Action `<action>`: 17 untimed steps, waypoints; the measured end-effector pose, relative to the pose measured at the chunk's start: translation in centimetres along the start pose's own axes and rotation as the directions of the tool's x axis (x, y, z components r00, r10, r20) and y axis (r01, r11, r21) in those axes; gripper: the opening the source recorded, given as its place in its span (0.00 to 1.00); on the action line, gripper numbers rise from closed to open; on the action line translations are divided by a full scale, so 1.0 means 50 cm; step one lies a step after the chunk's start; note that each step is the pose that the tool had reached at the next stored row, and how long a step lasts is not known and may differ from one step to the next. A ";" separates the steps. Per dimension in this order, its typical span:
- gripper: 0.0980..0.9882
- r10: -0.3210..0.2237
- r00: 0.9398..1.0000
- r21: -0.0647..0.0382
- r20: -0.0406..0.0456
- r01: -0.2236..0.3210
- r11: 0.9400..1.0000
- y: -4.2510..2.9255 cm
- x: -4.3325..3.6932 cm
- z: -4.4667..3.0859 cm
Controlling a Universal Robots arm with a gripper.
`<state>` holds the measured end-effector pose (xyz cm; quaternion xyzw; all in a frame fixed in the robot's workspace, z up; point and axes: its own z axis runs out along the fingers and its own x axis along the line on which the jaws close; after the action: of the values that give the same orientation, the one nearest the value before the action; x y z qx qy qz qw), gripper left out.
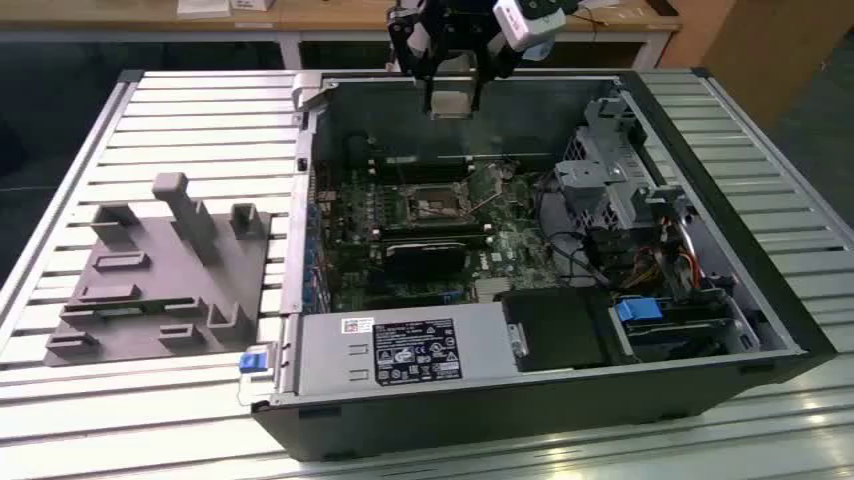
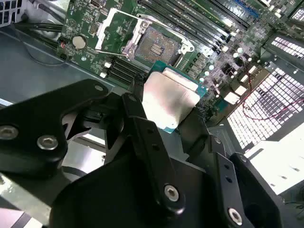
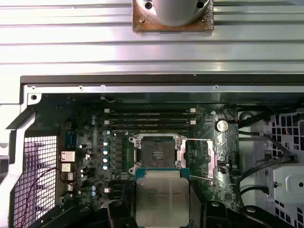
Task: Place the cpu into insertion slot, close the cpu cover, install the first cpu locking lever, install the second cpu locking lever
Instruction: 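Place the cpu into insertion slot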
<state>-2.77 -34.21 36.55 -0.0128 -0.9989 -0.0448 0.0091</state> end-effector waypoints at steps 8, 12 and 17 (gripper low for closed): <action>0.50 0.002 1.000 0.000 0.000 -0.002 1.000 0.000 0.000 0.000; 0.50 0.037 0.999 0.000 0.003 -0.037 0.999 0.000 0.000 0.000; 0.50 0.112 0.994 -0.001 0.010 -0.112 0.994 0.000 0.000 0.001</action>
<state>-2.77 -34.21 36.50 -0.0691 -0.9966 -0.0444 0.0066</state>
